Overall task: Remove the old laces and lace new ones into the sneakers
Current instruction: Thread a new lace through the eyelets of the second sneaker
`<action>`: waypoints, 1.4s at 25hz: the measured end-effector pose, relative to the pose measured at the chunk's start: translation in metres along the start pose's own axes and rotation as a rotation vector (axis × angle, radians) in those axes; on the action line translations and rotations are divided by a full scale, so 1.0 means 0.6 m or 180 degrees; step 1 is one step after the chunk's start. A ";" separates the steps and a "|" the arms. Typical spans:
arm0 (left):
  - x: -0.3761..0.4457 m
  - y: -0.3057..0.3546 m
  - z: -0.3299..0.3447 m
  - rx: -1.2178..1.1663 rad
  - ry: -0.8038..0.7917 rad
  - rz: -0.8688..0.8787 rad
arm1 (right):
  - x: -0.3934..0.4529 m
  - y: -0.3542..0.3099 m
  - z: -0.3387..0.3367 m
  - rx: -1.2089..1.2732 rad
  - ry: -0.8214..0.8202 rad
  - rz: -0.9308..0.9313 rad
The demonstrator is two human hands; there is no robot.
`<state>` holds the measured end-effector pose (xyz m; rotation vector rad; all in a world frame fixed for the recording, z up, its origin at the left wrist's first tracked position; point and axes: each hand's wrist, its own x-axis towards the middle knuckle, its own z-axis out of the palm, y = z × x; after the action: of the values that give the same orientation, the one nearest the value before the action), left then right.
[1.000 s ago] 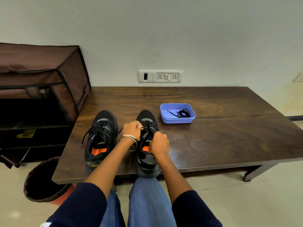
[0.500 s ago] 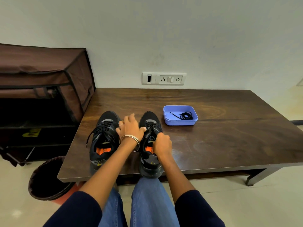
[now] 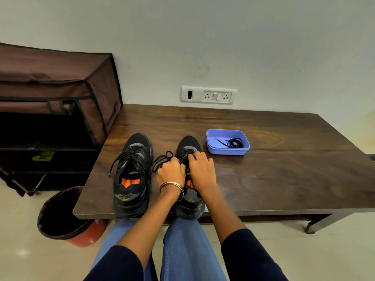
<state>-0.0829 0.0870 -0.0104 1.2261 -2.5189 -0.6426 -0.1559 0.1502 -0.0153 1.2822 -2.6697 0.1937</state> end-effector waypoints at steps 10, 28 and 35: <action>0.007 -0.016 0.035 -0.0552 0.0118 -0.0170 | 0.024 0.006 -0.001 0.1996 0.0511 0.2069; 0.007 -0.014 0.038 -0.0265 0.0052 -0.0114 | 0.018 -0.011 -0.017 0.1468 0.0457 0.0786; 0.002 -0.015 0.038 -0.0250 0.0098 -0.0146 | -0.029 0.011 -0.014 0.4152 0.2235 0.2536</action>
<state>-0.0873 0.0873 -0.0347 1.2596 -2.4231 -0.7206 -0.1496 0.1696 -0.0112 0.0016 -2.0668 2.1907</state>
